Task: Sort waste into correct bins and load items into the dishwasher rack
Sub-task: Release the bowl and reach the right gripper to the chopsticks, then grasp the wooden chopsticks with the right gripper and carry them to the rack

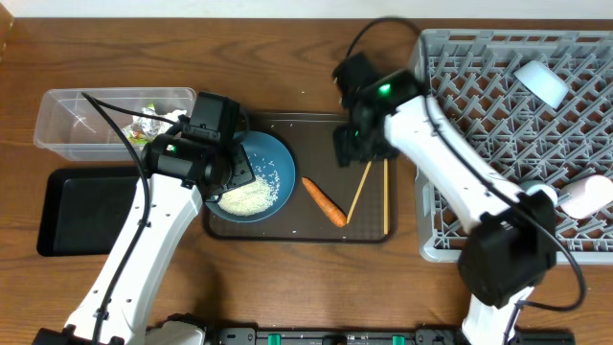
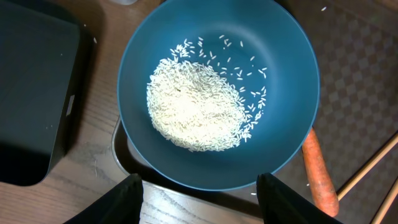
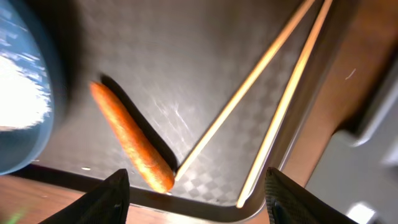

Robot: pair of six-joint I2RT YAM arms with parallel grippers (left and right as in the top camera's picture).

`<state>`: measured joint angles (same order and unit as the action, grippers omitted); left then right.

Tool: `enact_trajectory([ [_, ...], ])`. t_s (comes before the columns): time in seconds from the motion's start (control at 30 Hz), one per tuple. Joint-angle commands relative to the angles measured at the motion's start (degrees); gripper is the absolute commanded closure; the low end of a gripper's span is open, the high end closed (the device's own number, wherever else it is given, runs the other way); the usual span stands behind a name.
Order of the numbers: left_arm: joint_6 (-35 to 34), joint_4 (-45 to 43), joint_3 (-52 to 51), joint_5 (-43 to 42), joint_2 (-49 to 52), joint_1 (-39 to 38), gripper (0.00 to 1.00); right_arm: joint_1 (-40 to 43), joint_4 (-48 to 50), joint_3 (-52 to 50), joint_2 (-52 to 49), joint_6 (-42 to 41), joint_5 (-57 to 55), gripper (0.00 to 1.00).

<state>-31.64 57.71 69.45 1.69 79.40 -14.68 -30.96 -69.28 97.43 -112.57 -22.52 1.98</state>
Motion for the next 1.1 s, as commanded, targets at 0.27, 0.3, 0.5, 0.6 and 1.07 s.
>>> enact_trajectory([
  [0.27,2.71,0.31,-0.28,0.33,-0.42,0.15,0.4,-2.01,9.29,-16.09,-2.62,-13.49,-1.73,0.44],
  [0.3,2.71,0.31,-0.28,0.33,-0.42,0.15,0.4,-2.01,10.43,-17.29,-2.62,-13.92,-1.46,0.46],
  [0.5,2.73,0.33,-0.28,0.33,-0.42,0.15,0.4,-2.86,14.78,-20.83,-2.71,-15.37,-1.51,0.54],
  [0.6,2.73,0.33,-0.28,0.33,-0.42,0.15,0.4,-3.1,16.02,-21.68,-2.95,-16.31,-1.77,0.56],
  [1.07,3.17,0.33,-0.28,0.33,-0.42,0.15,0.4,-3.21,15.89,-21.9,-2.95,-17.75,-3.67,0.94],
])
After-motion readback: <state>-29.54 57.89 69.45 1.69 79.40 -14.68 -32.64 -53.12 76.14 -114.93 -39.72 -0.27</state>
